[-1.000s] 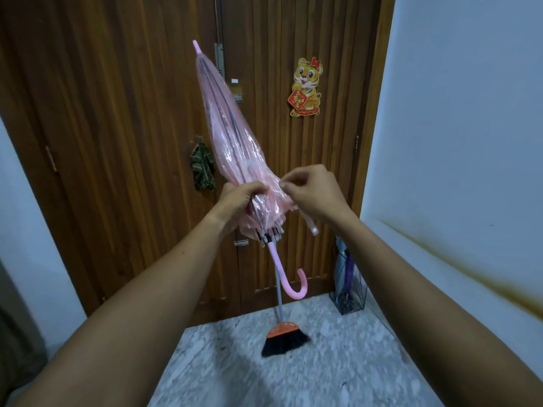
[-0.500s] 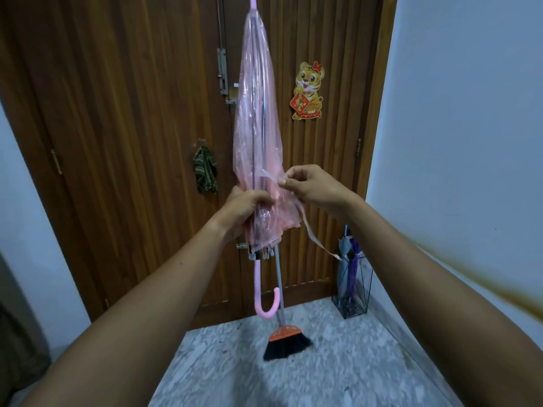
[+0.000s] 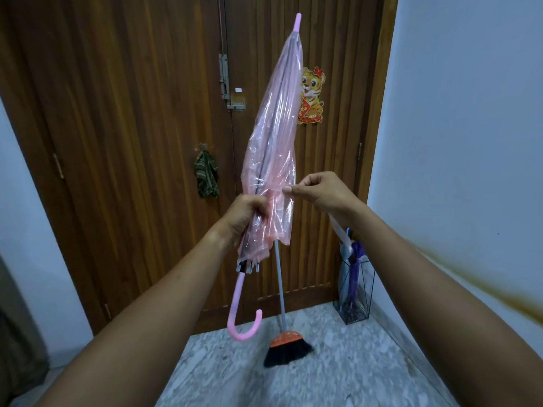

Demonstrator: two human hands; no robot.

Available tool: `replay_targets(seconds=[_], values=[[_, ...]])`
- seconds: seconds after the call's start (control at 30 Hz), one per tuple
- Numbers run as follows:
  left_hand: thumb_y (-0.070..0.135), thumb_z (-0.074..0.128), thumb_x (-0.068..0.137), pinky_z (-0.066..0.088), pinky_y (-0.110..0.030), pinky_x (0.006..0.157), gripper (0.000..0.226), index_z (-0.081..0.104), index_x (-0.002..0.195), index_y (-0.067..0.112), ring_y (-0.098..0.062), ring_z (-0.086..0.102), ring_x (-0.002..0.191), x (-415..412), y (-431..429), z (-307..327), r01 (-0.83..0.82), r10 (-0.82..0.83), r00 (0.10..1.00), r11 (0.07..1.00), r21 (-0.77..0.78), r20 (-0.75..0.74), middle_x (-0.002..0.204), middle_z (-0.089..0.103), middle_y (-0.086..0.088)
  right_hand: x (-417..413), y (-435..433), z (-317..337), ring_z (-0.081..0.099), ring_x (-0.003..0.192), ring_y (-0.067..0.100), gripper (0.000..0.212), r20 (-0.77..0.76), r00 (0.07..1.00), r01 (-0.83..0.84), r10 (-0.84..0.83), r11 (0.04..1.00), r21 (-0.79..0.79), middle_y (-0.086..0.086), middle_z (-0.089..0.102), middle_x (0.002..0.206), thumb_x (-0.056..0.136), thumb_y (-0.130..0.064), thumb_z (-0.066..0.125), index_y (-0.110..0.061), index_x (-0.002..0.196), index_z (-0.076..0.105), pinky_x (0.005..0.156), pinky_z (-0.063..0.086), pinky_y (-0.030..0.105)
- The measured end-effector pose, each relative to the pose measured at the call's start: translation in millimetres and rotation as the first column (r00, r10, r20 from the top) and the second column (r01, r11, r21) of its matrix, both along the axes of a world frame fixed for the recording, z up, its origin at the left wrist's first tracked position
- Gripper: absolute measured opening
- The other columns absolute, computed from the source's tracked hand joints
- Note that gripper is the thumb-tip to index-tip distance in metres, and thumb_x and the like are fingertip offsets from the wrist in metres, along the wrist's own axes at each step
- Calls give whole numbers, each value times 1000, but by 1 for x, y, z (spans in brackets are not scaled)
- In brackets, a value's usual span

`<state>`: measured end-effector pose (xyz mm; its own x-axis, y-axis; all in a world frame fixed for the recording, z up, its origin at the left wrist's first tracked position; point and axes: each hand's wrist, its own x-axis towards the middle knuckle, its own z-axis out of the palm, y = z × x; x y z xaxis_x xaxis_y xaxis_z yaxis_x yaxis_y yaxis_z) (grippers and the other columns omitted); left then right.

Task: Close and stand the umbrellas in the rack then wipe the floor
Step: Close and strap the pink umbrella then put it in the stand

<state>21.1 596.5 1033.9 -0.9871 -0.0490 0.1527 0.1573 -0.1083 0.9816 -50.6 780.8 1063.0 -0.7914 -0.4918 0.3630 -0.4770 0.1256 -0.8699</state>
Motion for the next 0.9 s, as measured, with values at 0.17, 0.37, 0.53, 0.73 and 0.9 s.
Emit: replay_targets(seconds=[0.17,0.37,0.53,0.73,0.9], values=[[2,56,49,48,-37,68,72,56,119,-10,-36,51,82,2,7,3,112,-110,994,987,115,-23,99,54,-21,-3,2,-5,44,56,6,60,205,975,-85,84,996,-4,10,72,96,68,-52,85,-11,109,71,50,31,20],[-4,42,49,55,-25,60,63,52,112,-7,-20,60,68,8,18,10,334,-334,941,901,277,-48,79,57,-10,-11,9,-1,57,67,8,48,325,892,-281,314,949,-143,-3,70,88,81,-31,81,-15,121,60,57,37,24],[2,44,55,51,-23,48,23,54,76,0,-16,59,52,8,20,5,225,-225,974,967,121,-12,60,58,-5,-11,4,5,57,75,19,55,288,900,-294,326,944,-149,5,68,94,79,-24,83,-7,125,59,65,43,32],[45,65,79,51,-36,83,33,62,97,18,-12,63,85,-2,-3,-10,-78,-19,990,743,-665,-137,96,66,4,-11,8,14,71,78,9,41,126,983,-149,135,983,107,2,72,91,80,-14,81,-1,116,64,67,56,23],[67,64,64,43,-44,89,76,41,119,19,-25,47,110,8,-21,-5,-816,-5,578,13,-578,-816,120,46,-7,-19,10,17,71,97,19,32,-57,995,-45,83,873,486,6,70,108,80,-16,82,-14,108,67,81,59,30]])
